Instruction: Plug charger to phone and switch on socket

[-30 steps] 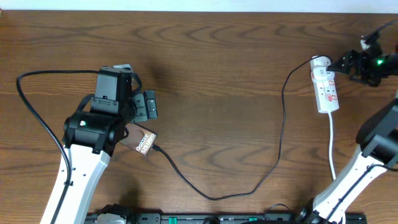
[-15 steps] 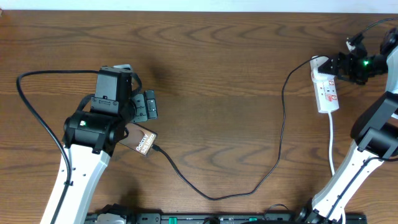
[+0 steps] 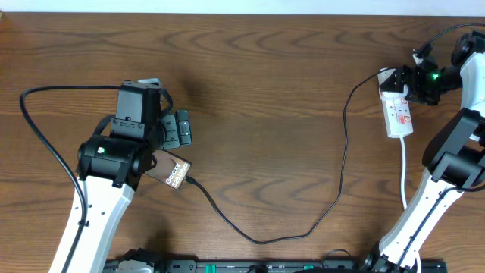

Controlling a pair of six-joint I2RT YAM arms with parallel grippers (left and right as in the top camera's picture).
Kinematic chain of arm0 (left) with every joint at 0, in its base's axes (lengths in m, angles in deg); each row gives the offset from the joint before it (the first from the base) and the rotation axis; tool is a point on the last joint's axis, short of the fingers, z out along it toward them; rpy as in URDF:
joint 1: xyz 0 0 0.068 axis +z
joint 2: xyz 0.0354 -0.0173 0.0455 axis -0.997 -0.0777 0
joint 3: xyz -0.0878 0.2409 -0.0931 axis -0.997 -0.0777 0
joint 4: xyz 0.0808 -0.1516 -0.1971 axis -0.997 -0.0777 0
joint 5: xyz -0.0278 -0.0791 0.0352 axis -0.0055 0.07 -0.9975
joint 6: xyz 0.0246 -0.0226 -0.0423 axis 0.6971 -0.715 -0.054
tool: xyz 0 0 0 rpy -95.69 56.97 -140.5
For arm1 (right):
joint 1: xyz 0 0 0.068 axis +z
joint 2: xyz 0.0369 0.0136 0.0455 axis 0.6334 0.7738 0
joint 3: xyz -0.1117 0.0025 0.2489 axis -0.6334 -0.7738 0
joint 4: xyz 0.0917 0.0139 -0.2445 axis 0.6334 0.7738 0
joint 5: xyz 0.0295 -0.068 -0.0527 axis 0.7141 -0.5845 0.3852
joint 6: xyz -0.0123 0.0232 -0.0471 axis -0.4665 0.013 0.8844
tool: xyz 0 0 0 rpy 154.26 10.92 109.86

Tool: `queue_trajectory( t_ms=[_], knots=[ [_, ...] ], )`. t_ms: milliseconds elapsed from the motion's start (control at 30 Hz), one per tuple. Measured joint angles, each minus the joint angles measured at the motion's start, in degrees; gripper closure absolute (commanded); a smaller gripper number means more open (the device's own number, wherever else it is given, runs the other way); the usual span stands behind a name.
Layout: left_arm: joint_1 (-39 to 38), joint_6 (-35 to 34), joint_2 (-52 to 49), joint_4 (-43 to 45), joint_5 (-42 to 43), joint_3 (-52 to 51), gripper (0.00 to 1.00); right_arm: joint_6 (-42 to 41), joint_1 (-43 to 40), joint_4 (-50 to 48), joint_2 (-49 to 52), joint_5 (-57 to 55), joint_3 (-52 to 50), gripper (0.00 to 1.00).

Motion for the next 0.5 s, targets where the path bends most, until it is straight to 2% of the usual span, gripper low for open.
queue_trajectory(
  t_ms=[500],
  knots=[
    [0.00, 0.00, 0.00, 0.00, 0.00, 0.00, 0.02, -0.63, 0.04, 1.11, 0.02, 0.04, -0.39, 0.01]
  ],
)
